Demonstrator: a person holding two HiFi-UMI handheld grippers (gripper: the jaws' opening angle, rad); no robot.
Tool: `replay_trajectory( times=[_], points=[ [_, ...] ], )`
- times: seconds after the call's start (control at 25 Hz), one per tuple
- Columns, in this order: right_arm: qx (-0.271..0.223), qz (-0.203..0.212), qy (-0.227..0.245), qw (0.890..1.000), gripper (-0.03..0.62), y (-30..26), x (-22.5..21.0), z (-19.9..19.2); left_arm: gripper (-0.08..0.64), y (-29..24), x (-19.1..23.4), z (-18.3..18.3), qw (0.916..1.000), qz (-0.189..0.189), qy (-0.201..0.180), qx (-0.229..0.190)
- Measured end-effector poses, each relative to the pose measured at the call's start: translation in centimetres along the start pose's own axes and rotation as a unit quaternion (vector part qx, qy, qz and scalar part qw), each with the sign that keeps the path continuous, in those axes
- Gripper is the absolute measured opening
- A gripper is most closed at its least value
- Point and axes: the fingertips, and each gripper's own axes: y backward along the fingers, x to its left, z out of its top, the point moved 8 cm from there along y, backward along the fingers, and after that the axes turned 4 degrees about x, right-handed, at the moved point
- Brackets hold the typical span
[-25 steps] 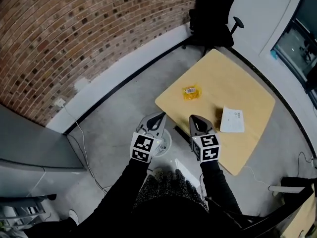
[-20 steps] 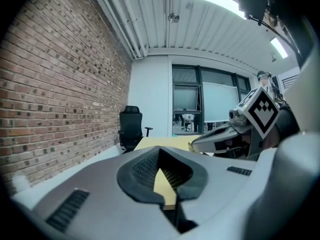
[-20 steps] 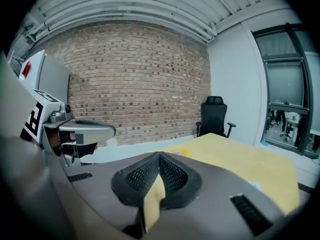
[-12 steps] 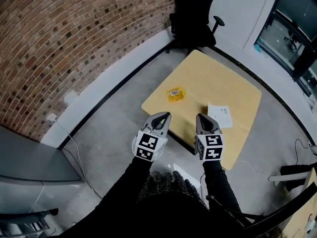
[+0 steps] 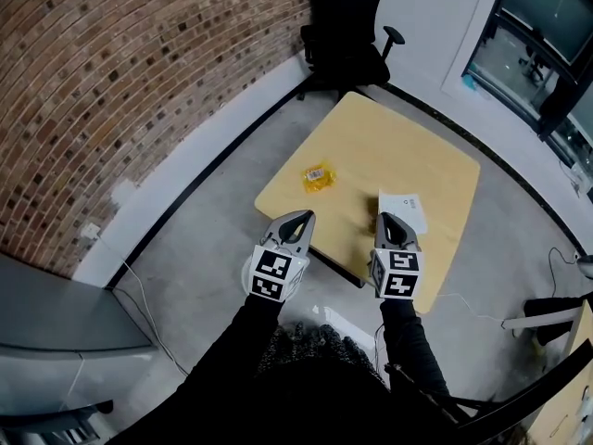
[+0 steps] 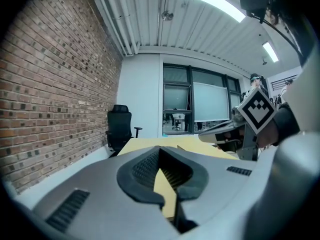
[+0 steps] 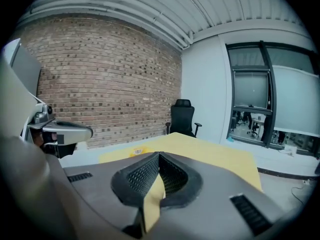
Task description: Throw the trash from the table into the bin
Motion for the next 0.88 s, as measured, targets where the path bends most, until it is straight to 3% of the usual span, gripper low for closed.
replay_trajectory(
  times=[0.44,0.6,0.72,0.76,0.88],
  points=[
    [-0.005,-0.024,0.0,1.0,0.012,-0.2,-0.1,-0.4,-0.002,0.0,0.0,0.1,1.0,-0.006,-0.005,-0.001],
    [0.002,-0.047,0.027,0.999,0.013,-0.6,0.1,-0.6,-0.002,0.1,0.2,-0.1,1.0,-0.005,0.002,-0.003],
    [0.01,-0.048,0.015,0.999,0.016,-0.9,0.1,-1.0,-0.002,0.1,0.0,-0.5,0.9999,-0.014,0.003,0.002],
    [0.016,-0.044,0.01,0.999,0.024,-1.1,0.1,-1.1,-0.002,0.1,-0.1,-0.6,0.9998,-0.019,0.002,0.004],
    [0.029,-0.029,0.007,0.999,0.161,-1.9,0.5,-1.6,-0.002,0.3,-0.1,-1.0,0.9996,-0.026,-0.004,0.011]
  ],
)
